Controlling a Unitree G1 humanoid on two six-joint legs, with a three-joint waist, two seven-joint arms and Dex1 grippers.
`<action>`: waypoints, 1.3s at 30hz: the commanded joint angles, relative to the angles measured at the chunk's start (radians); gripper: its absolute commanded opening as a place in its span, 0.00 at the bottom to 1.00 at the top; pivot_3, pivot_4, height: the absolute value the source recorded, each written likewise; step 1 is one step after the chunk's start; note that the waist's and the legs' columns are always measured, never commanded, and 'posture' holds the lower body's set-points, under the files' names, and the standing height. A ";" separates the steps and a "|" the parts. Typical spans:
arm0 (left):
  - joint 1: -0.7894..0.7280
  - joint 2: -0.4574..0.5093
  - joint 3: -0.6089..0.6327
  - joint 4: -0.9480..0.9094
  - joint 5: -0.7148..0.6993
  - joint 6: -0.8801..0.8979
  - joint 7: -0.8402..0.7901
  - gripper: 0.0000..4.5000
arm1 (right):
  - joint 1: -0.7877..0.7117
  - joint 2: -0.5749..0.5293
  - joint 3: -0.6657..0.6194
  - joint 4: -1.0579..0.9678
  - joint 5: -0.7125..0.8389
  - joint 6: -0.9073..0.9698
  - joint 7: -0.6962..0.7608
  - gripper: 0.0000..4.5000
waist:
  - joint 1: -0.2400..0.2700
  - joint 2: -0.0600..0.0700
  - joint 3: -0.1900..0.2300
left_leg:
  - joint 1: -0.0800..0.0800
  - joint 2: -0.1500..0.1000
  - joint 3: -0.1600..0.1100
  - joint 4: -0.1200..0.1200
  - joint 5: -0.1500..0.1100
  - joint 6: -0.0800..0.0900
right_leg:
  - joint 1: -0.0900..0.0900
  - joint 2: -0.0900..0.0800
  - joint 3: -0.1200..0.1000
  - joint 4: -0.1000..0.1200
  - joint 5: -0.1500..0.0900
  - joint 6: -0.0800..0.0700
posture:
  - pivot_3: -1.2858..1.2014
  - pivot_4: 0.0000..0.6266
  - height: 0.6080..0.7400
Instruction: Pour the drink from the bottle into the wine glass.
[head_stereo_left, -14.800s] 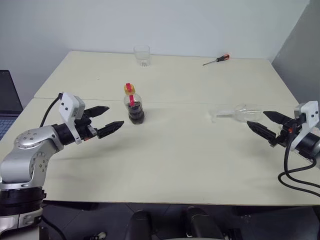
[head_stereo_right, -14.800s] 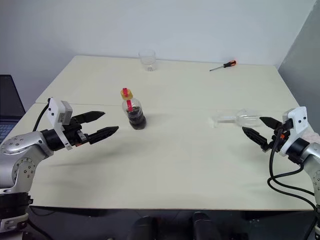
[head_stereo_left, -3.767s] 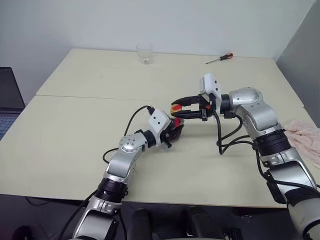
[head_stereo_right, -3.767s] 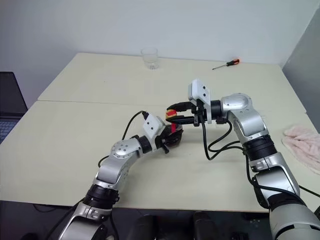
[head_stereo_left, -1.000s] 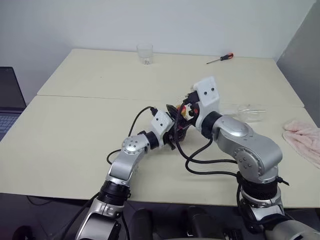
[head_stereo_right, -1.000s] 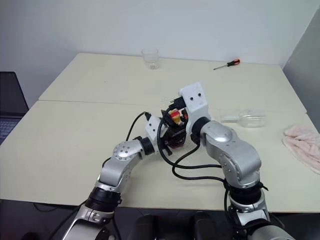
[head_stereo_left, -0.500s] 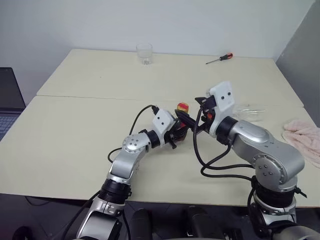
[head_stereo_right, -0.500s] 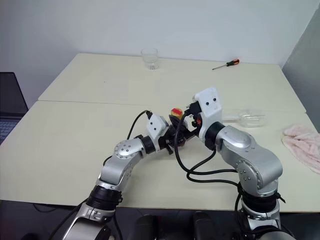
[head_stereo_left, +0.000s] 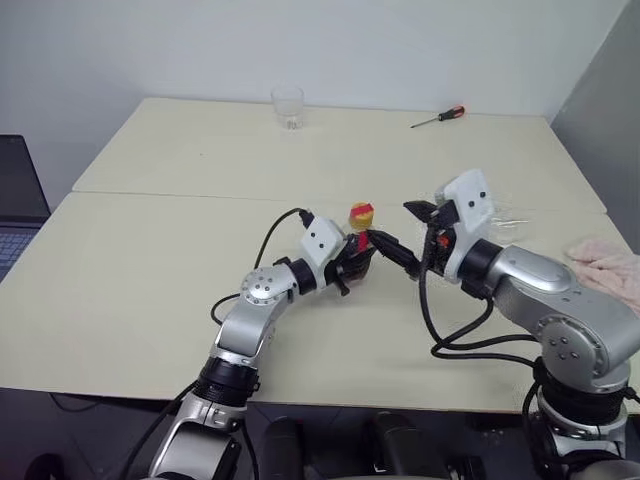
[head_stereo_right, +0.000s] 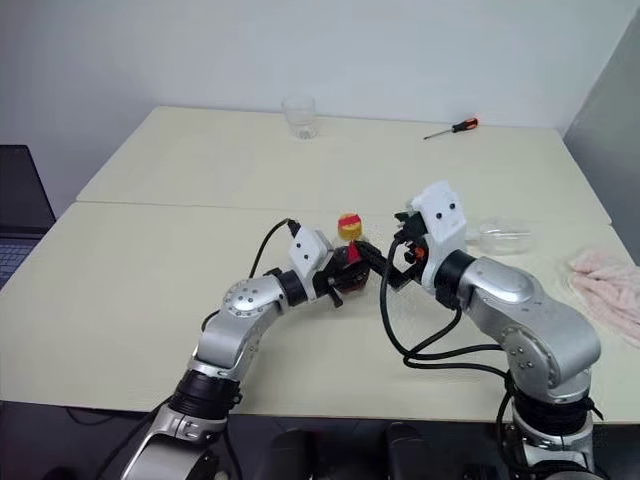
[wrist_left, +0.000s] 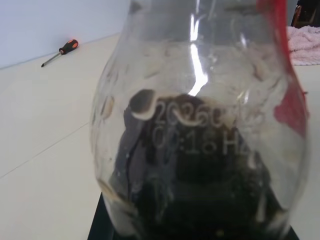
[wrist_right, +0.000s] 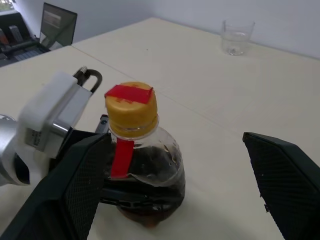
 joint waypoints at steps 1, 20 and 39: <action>-0.026 -0.007 0.010 -0.025 -0.022 -0.034 -0.001 0.24 | -0.055 0.017 -0.003 -0.044 0.058 -0.027 0.012 1.00 | -0.001 0.000 0.000 | 0.000 0.000 0.000 0.000 0.000 0.000 | 0.000 0.000 0.000 0.000 0.000 0.000 | 0.52 0.24 1.00; -0.016 -0.012 0.010 -0.037 -0.021 -0.034 0.011 0.24 | -0.164 0.092 0.183 0.154 -0.106 -0.129 -0.098 1.00 | 0.001 0.000 0.000 | 0.000 0.000 0.000 0.000 0.000 0.000 | 0.000 0.000 0.000 0.000 0.000 0.000 | 0.52 0.24 1.00; -0.015 -0.013 0.009 -0.040 -0.020 -0.032 0.018 0.24 | -0.182 0.133 0.185 0.256 -0.217 -0.168 -0.119 1.00 | 0.001 0.000 0.000 | 0.000 0.000 0.000 0.000 0.000 0.000 | 0.000 0.000 0.000 0.000 0.000 0.000 | 0.52 0.24 1.00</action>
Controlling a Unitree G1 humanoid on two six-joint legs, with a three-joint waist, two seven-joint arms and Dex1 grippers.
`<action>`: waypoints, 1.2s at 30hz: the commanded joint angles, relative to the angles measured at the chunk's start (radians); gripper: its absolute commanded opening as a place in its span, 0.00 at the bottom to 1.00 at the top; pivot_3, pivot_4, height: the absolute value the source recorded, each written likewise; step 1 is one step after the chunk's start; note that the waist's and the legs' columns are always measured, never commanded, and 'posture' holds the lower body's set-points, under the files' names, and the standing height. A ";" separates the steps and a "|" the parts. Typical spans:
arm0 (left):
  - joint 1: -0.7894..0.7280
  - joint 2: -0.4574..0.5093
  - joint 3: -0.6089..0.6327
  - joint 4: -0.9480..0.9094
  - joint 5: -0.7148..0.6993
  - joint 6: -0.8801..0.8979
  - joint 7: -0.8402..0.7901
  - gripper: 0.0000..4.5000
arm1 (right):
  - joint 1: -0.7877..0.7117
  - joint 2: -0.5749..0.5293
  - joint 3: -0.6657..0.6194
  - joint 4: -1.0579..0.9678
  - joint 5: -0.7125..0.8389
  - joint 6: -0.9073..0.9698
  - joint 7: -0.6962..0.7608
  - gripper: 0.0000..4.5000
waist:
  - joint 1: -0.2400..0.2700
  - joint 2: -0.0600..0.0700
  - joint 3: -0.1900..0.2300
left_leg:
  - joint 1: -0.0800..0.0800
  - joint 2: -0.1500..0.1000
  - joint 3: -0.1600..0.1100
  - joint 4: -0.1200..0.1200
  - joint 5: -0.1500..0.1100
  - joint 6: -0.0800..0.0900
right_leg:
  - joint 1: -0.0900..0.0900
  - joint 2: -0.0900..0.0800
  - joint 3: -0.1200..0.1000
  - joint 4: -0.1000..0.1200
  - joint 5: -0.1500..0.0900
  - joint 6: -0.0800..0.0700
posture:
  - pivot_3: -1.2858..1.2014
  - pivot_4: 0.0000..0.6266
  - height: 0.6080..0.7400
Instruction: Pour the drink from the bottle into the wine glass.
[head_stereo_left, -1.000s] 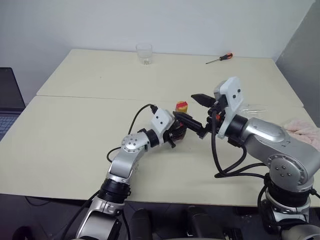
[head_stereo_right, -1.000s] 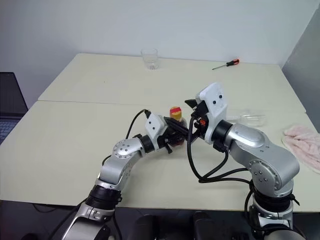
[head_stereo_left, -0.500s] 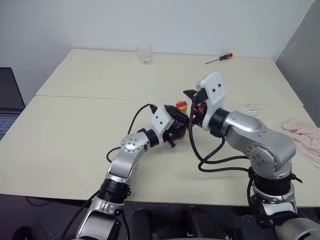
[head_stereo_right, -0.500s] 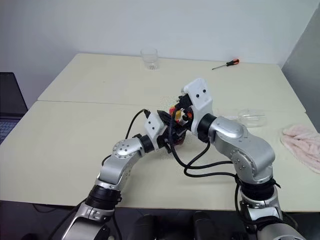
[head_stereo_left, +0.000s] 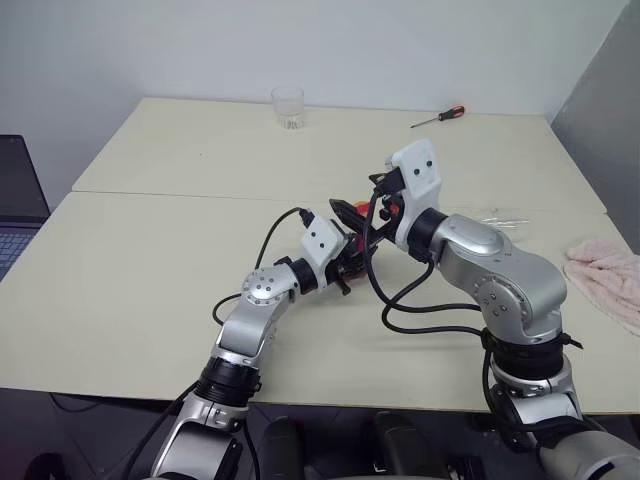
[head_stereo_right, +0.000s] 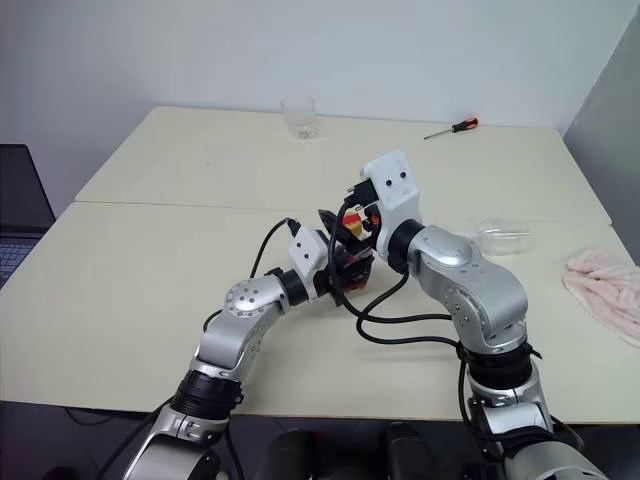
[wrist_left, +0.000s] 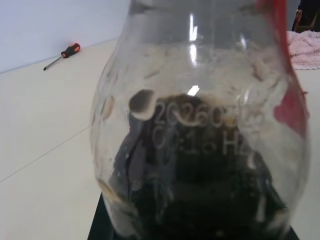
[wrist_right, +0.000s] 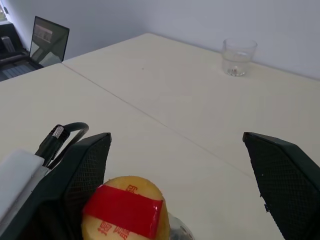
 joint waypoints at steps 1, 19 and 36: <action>-0.016 -0.006 0.009 -0.040 -0.021 -0.023 0.005 0.24 | 0.003 -0.010 -0.021 -0.025 -0.012 -0.014 0.000 1.00 | 0.000 0.000 0.000 | 0.000 0.000 0.000 0.000 0.000 0.000 | 0.000 0.000 0.000 0.000 0.000 0.000 | 0.52 0.24 1.00; -0.021 -0.004 0.006 -0.036 -0.027 -0.022 -0.001 0.24 | 0.055 -0.053 -0.096 -0.107 0.030 0.043 0.006 1.00 | 0.000 0.000 0.000 | 0.000 0.000 0.000 0.000 0.000 0.000 | 0.000 0.000 0.000 0.000 0.000 0.000 | 0.52 0.24 1.00; -0.027 -0.007 0.005 -0.025 -0.022 -0.023 -0.011 0.24 | 0.113 -0.097 -0.158 -0.199 0.147 0.072 0.045 1.00 | 0.000 0.000 0.000 | 0.000 0.000 0.000 0.000 0.000 0.000 | 0.000 0.000 0.000 0.000 0.000 0.000 | 0.52 0.24 1.00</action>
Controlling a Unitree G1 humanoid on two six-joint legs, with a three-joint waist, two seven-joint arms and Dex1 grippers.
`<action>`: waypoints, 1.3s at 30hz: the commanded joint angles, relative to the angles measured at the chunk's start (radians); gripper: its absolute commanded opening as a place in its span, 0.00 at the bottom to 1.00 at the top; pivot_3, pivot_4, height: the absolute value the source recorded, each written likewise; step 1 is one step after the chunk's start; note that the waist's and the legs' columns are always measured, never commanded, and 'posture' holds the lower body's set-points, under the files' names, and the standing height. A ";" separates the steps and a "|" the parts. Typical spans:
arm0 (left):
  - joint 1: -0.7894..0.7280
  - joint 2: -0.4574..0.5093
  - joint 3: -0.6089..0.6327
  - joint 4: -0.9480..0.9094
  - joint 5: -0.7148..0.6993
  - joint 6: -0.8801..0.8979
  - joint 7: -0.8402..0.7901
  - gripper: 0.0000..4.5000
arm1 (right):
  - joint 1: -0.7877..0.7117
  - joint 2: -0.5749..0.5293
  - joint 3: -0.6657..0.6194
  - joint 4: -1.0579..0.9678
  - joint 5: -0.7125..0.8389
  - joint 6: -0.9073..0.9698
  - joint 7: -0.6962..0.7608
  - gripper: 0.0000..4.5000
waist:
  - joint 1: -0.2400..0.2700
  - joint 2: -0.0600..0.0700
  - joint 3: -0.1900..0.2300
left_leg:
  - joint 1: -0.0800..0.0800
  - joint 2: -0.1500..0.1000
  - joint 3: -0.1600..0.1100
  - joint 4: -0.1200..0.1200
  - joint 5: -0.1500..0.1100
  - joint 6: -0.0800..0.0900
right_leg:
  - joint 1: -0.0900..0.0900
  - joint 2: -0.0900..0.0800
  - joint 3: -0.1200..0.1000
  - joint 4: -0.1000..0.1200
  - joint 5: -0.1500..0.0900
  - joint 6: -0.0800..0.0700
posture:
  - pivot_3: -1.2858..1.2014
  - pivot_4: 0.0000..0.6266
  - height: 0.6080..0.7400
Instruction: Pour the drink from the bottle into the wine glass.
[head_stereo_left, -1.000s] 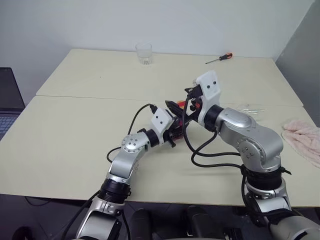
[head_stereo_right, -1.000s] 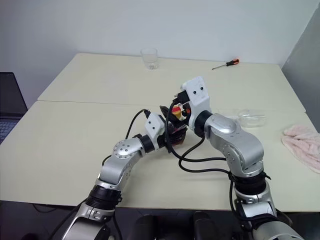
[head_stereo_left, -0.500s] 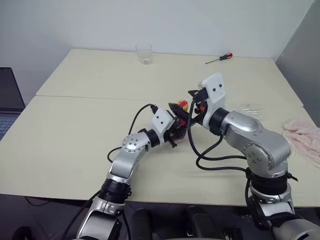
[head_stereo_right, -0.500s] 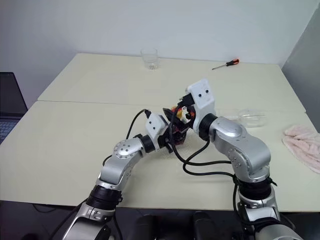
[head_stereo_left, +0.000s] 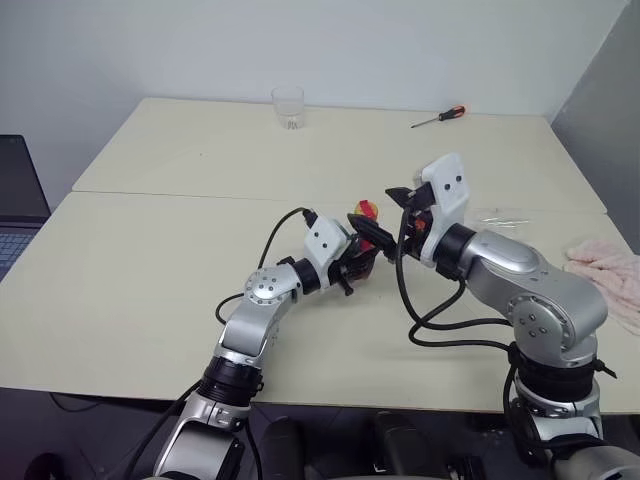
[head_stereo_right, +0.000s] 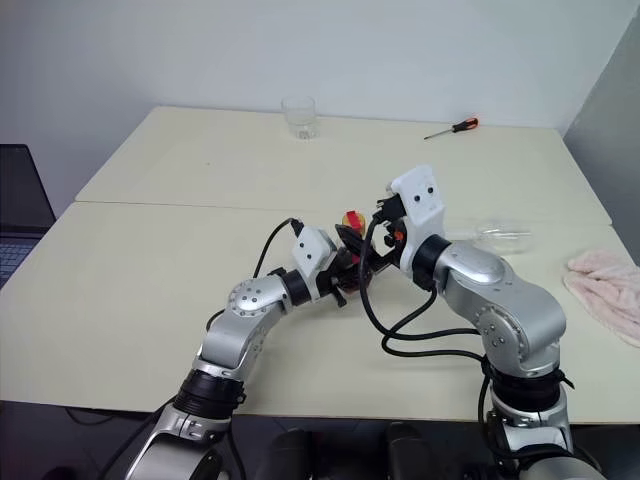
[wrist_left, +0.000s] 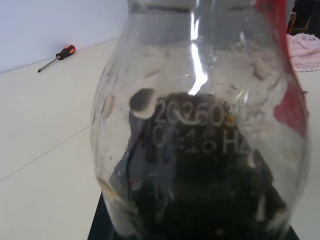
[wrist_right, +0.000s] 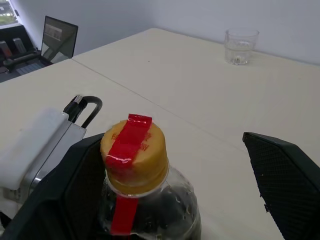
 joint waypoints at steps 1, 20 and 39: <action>-0.023 -0.004 0.011 -0.029 -0.022 -0.023 0.001 0.24 | 0.003 -0.018 -0.053 -0.052 0.029 -0.008 0.011 1.00 | 0.000 0.000 0.000 | 0.000 0.000 0.000 0.000 0.000 0.000 | 0.000 0.000 0.000 0.000 0.000 0.000 | 0.52 0.24 1.00; -0.021 -0.002 0.013 -0.025 -0.020 -0.028 0.003 0.24 | 0.019 -0.065 -0.016 -0.051 0.055 -0.054 0.052 0.15 | 0.000 0.000 0.000 | 0.000 0.000 0.000 0.000 0.000 0.000 | 0.000 0.000 0.000 0.000 0.000 0.000 | 0.52 0.24 1.00; -0.260 0.037 0.353 0.473 -0.045 -0.269 0.296 0.24 | 0.008 -0.165 -0.138 0.122 -0.038 -0.220 0.068 0.04 | 0.003 -0.001 0.001 | 0.000 -0.001 0.001 0.000 0.000 0.000 | 0.000 0.000 -0.002 -0.001 0.000 0.000 | 0.52 0.24 1.00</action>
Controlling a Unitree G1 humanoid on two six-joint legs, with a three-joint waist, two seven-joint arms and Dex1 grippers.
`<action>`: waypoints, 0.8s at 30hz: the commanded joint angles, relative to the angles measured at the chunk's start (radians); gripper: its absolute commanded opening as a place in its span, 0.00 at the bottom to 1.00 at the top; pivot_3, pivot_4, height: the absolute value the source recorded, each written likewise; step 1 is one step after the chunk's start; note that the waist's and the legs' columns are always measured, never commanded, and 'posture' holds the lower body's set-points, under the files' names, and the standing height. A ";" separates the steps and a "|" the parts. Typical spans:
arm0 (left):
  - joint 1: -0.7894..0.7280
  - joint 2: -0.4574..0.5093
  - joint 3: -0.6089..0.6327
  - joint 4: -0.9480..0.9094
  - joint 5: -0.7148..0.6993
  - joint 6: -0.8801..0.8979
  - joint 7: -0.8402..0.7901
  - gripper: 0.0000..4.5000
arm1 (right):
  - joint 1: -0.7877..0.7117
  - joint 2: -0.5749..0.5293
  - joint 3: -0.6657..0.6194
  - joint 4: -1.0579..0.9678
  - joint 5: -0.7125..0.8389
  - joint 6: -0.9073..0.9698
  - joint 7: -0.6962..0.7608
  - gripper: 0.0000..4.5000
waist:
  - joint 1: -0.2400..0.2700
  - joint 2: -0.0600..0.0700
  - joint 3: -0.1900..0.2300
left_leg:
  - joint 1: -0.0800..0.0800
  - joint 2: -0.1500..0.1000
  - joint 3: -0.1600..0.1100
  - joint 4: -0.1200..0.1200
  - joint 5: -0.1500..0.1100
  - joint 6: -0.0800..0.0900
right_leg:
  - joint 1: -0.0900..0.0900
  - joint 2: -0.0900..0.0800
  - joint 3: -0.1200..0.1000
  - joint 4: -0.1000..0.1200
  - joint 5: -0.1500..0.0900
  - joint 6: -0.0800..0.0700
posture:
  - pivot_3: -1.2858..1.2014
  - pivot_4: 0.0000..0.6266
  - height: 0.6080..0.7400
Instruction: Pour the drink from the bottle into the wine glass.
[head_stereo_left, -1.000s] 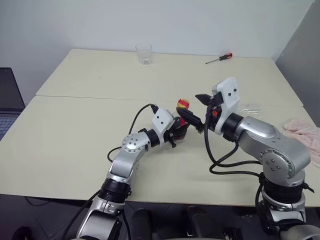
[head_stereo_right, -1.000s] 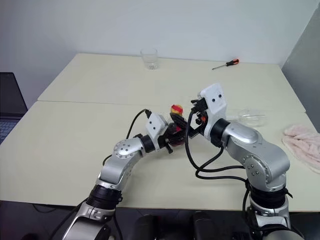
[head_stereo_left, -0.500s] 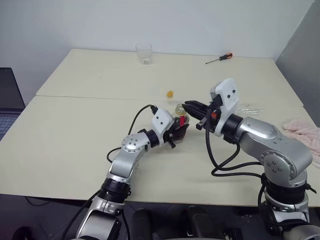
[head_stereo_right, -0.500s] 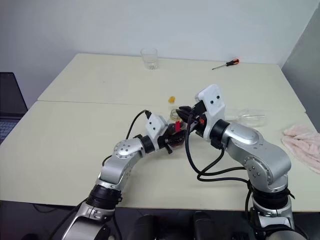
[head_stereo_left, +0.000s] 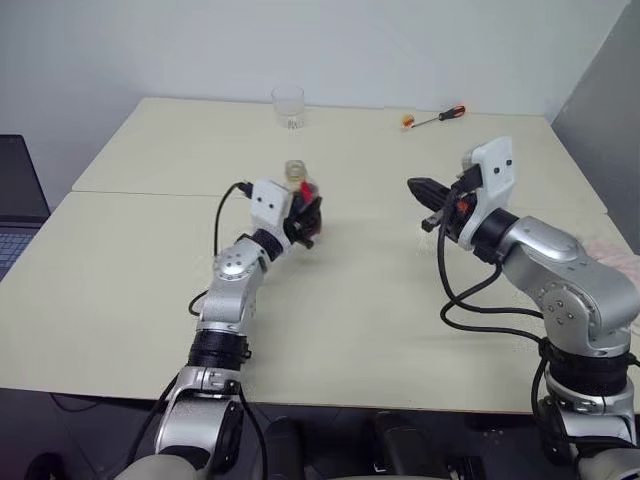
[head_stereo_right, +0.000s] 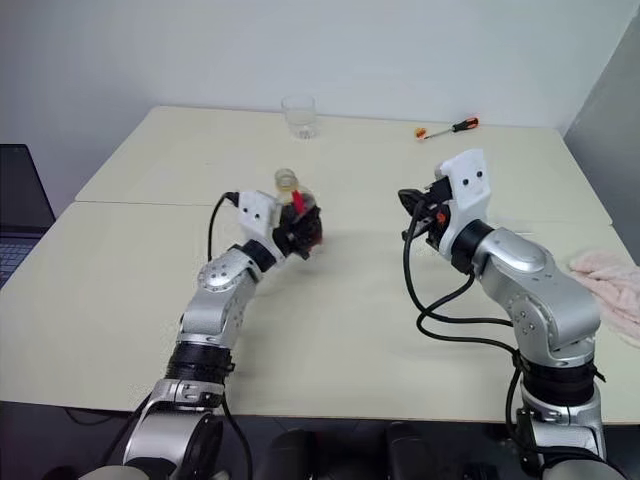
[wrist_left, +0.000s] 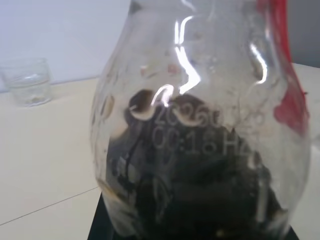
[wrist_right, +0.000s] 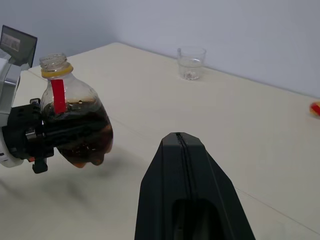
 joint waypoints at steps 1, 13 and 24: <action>-0.095 0.037 0.075 0.122 -0.016 -0.112 0.061 0.24 | 0.008 -0.023 -0.039 0.004 -0.023 -0.039 0.000 0.08 | -0.001 0.000 0.000 | 0.000 0.000 0.000 0.000 0.000 0.000 | 0.000 0.000 0.000 0.000 0.000 0.000 | 0.52 0.24 1.00; -0.189 0.121 0.139 0.469 0.019 -0.316 0.215 0.24 | 0.085 -0.037 -0.063 0.049 -0.080 -0.075 -0.017 1.00 | -0.001 0.000 0.000 | 0.000 0.000 0.002 0.000 0.000 0.000 | 0.000 -0.001 -0.002 0.000 0.000 0.000 | 0.52 0.24 1.00; -0.178 0.132 0.155 0.519 0.003 -0.304 0.264 0.24 | 0.091 -0.038 -0.062 0.070 -0.119 -0.098 -0.020 1.00 | -0.001 0.000 0.000 | 0.000 0.000 0.002 -0.001 0.000 0.000 | 0.000 0.000 -0.002 0.000 0.000 0.000 | 0.52 0.24 1.00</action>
